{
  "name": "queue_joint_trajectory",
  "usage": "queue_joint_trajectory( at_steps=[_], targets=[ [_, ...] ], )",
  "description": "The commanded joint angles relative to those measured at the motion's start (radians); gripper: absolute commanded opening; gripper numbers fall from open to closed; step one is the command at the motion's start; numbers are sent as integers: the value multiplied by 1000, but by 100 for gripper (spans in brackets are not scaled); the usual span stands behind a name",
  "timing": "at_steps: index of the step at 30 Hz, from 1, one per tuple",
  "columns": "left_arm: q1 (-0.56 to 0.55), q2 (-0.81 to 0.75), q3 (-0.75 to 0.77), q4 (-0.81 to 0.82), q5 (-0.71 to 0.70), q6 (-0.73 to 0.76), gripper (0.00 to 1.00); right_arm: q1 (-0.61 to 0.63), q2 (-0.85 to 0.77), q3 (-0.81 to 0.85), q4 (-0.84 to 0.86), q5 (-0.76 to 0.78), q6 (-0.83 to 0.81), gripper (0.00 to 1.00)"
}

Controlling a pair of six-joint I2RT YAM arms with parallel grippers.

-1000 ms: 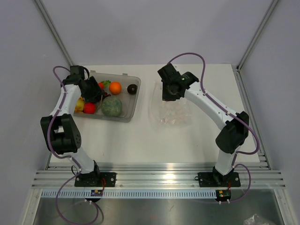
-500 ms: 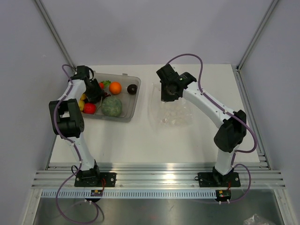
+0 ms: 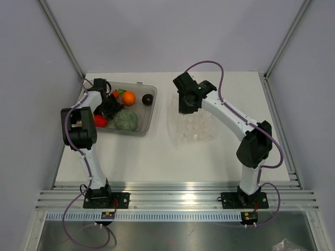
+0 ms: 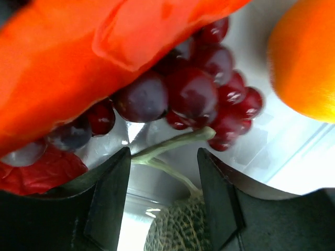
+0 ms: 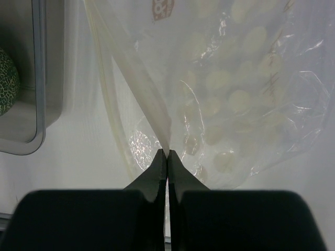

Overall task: Place the food in the zip-top bag and seal the zipper
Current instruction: Pick up the fake fruit from the bin.

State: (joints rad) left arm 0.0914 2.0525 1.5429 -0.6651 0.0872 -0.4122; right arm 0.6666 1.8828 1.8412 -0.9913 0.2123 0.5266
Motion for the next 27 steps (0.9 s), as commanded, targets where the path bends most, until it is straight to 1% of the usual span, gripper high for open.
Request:
queue_joint_trajectory(
  at_steps=[1, 2, 3, 4, 6, 7, 8, 10, 13, 14, 18, 22, 24, 27],
  targets=[
    [4, 34, -29, 41, -40, -46, 54, 7, -1, 38, 16, -22, -11, 0],
    [2, 34, -39, 44, -41, -51, 51, 7, -1, 38, 16, -21, -11, 0],
    [2, 37, -44, 53, -43, -54, 46, 5, -2, 39, 14, -21, -13, 0],
    [2, 37, -49, 56, -44, -59, 35, 7, -2, 39, 16, -21, -11, 0],
    [2, 35, -52, 55, -52, -62, 25, 7, -2, 44, 14, -21, -11, 0],
    [1, 26, -53, 52, -56, -62, 22, 7, -7, 44, 14, -19, -13, 0],
    [-1, 20, -53, 48, -66, -62, 12, 7, -4, 44, 14, -19, -13, 0],
    [-2, -1, -52, 38, -79, -60, 1, 7, -4, 47, 11, -21, -11, 0],
    [-10, -72, -53, 29, -83, -54, 0, 7, -7, 49, 11, -19, -11, 0],
    [-16, -116, -52, 22, -108, -53, 0, 7, -7, 50, 8, -19, -13, 0],
    [-62, -216, -52, -8, -121, -36, 0, 7, -17, 43, 10, -11, -11, 0],
    [-84, -298, -20, -42, -144, -10, 0, 7, -22, 32, 14, -16, -8, 0],
    [-119, -334, 2, -68, -135, 7, 0, 7, -28, 23, 16, -14, -5, 0],
    [-125, -371, 46, -87, -94, 16, 0, 7, -37, 13, 22, -13, 0, 0]
  ],
)
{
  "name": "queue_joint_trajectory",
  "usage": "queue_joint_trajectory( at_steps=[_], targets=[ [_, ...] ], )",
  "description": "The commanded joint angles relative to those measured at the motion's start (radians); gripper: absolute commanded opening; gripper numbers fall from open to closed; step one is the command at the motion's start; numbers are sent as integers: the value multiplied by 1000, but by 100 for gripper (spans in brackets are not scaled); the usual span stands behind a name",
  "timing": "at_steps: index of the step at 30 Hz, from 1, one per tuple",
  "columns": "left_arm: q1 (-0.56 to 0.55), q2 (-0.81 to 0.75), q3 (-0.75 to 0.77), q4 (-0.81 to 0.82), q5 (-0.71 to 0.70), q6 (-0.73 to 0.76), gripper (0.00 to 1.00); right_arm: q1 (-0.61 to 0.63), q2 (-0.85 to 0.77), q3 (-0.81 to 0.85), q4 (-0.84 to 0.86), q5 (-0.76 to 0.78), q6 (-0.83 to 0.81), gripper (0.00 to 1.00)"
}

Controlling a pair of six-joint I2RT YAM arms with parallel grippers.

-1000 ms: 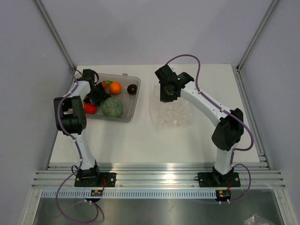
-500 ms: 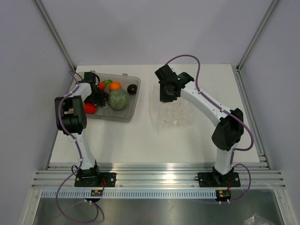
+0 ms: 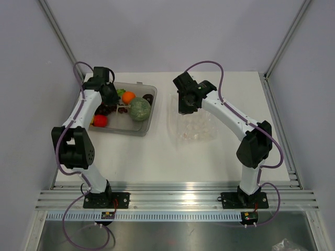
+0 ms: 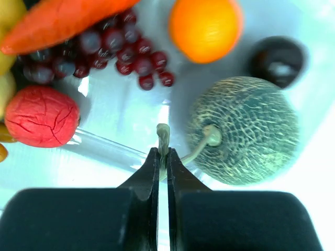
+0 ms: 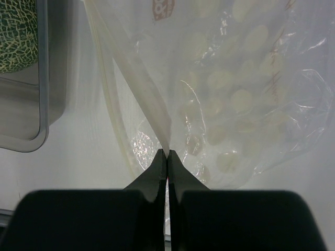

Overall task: Place the food in the zip-top bag and seal the zipper
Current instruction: Pick up the fake fruit from the bin, then place the fake fruit in the zipper food storage bag.

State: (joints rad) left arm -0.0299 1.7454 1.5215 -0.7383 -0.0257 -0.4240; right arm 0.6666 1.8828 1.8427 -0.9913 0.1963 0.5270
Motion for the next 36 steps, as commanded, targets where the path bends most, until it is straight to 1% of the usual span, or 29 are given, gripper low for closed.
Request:
queue_joint_trajectory(
  at_steps=[1, 10, 12, 16, 18, 21, 26, 27, 35, 36],
  targets=[
    [-5, -87, 77, -16, 41, 31, 0, 7, -37, 12, 23, 3, -1, 0],
    [-31, -202, 202, -56, 254, 41, 0, 10, -37, 1, 34, -9, 8, 0],
    [-42, -233, 215, -55, 321, 33, 0, 11, -40, 3, 42, -18, 10, 0],
    [-76, -256, 235, -65, 408, 19, 0, 11, -36, 12, 46, -35, 13, 0],
    [-93, -265, 227, -64, 464, 7, 0, 11, -37, 15, 51, -43, 16, 0],
    [-113, -279, 197, -41, 513, -15, 0, 13, -42, 12, 59, -58, 22, 0],
    [-168, -279, 157, -20, 507, -28, 0, 11, -68, -8, 75, -83, 34, 0],
    [-182, -280, 129, -7, 507, -41, 0, 11, -86, -16, 86, -98, 37, 0],
    [-203, -282, -43, 192, 595, -160, 0, 13, -146, -77, 169, -192, 73, 0],
    [-205, -282, -53, 203, 599, -176, 0, 13, -152, -82, 177, -228, 79, 0]
  ],
)
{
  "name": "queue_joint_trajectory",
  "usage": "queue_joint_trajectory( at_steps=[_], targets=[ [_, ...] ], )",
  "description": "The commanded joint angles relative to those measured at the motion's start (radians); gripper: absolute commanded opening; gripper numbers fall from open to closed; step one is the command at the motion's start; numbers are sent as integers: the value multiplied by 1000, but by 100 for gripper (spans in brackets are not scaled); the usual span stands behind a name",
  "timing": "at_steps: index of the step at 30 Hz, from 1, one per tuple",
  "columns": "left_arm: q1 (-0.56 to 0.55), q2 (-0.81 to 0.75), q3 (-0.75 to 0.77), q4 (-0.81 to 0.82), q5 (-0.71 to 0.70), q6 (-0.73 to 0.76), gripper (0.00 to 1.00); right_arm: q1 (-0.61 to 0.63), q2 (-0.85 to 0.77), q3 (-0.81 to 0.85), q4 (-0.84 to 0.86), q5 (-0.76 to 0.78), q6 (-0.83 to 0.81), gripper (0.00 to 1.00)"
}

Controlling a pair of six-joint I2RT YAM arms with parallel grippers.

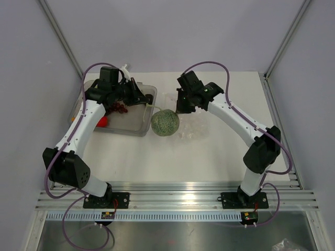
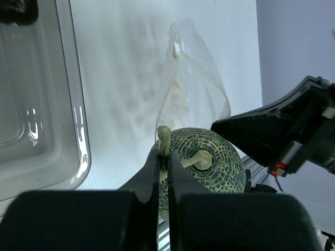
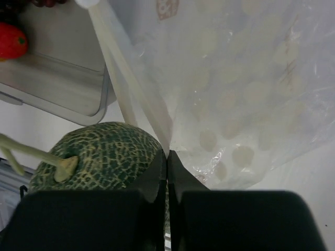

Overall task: Place the food in the zip-top bag and seal the zipper
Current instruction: Place the fake fruit in the zipper food storage bag.

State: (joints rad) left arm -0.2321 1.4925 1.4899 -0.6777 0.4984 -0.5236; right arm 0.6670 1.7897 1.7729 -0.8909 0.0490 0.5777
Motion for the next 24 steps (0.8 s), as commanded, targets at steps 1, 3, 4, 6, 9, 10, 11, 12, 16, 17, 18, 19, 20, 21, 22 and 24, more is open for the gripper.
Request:
queue_joint_trajectory(
  at_steps=[1, 3, 4, 6, 9, 10, 11, 12, 16, 17, 18, 19, 20, 21, 22, 24],
  targets=[
    [-3, -29, -42, 153, 77, -84, 0, 13, -64, -18, 82, -92, 30, 0],
    [-3, -28, -57, 184, 81, -108, 0, 11, -73, -30, 107, -126, 40, 0],
    [-3, -28, -65, 193, 81, -118, 0, 11, -76, -35, 113, -135, 42, 0],
    [-3, -34, -75, 207, 77, -131, 0, 11, -87, -49, 128, -159, 53, 0],
    [-3, -47, -82, 201, 19, -150, 0, 11, -101, -69, 148, -181, 65, 0],
    [-3, -63, -83, 201, -6, -156, 0, 11, -102, -75, 155, -185, 68, 0],
    [-3, -72, -83, 187, -58, -167, 0, 11, -107, -82, 164, -198, 77, 0],
    [-3, -80, -83, 176, -89, -173, 0, 11, -110, -87, 168, -205, 82, 0],
    [-3, -110, -62, 127, -243, -181, 0, 11, -124, -116, 190, -227, 106, 0],
    [-3, -110, -48, 118, -257, -179, 0, 11, -128, -122, 194, -230, 109, 0],
    [-3, -107, -42, 112, -259, -176, 0, 11, -130, -128, 201, -236, 120, 0],
    [-4, -98, -36, 103, -268, -176, 0, 11, -136, -142, 217, -248, 128, 0],
    [-7, -97, -34, 101, -273, -177, 0, 11, -138, -147, 227, -255, 132, 0],
    [-9, -98, -37, 104, -276, -177, 0, 11, -136, -150, 231, -258, 140, 0],
    [-12, -98, -40, 102, -281, -180, 0, 11, -139, -155, 247, -265, 152, 0],
    [-19, -106, -48, 102, -307, -184, 0, 11, -142, -161, 260, -268, 168, 0]
  ],
)
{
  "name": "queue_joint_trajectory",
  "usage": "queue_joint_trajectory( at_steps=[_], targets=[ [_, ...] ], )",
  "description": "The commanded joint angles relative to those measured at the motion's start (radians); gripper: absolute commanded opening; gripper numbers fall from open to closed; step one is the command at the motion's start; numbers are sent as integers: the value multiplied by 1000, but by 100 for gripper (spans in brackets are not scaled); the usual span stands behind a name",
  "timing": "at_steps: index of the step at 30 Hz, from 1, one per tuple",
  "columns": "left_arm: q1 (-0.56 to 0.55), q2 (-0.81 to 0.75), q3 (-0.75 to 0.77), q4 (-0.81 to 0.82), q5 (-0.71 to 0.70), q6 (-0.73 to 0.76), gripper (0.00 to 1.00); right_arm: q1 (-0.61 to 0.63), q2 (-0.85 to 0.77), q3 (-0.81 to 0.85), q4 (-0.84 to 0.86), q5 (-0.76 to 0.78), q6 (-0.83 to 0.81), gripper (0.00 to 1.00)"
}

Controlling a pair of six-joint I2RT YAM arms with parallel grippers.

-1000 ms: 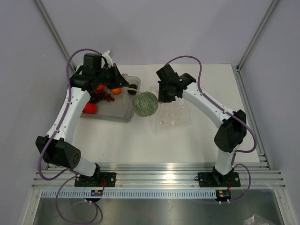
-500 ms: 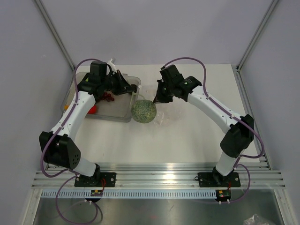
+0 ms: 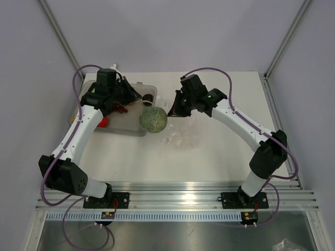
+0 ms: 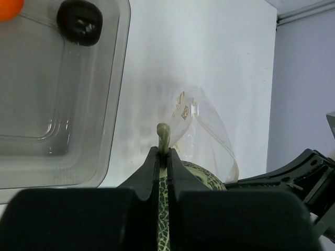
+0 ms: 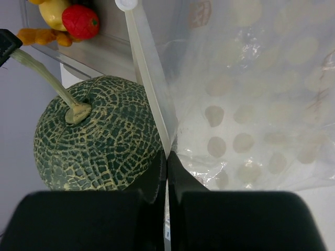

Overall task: Place the food in the zip-top bag and seal the zipper
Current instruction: Place the fake fruit in the zipper food storage bag.

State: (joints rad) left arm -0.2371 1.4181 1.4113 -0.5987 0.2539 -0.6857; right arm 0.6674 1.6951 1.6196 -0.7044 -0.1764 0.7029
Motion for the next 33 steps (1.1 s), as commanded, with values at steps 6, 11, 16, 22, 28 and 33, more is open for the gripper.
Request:
queue_joint_trajectory(
  at_steps=[6, 11, 16, 22, 28, 33],
  targets=[
    [-21, -68, 6, 40, -100, -78, 0, 14, -42, -46, 167, -81, 125, 0],
    [-44, -64, 35, 36, -128, -84, 0, 18, -29, -58, 209, -115, 148, 0],
    [-77, -21, 32, 17, -174, -72, 0, 21, -29, -35, 215, -132, 150, 0],
    [-116, 4, 26, 25, -206, -75, 0, 35, -20, -26, 223, -138, 158, 0],
    [-126, 22, 49, 2, -284, -75, 0, 49, -20, -15, 240, -152, 173, 0],
    [-126, -24, 14, 30, -376, -141, 0, 54, -28, -23, 259, -147, 191, 0]
  ],
)
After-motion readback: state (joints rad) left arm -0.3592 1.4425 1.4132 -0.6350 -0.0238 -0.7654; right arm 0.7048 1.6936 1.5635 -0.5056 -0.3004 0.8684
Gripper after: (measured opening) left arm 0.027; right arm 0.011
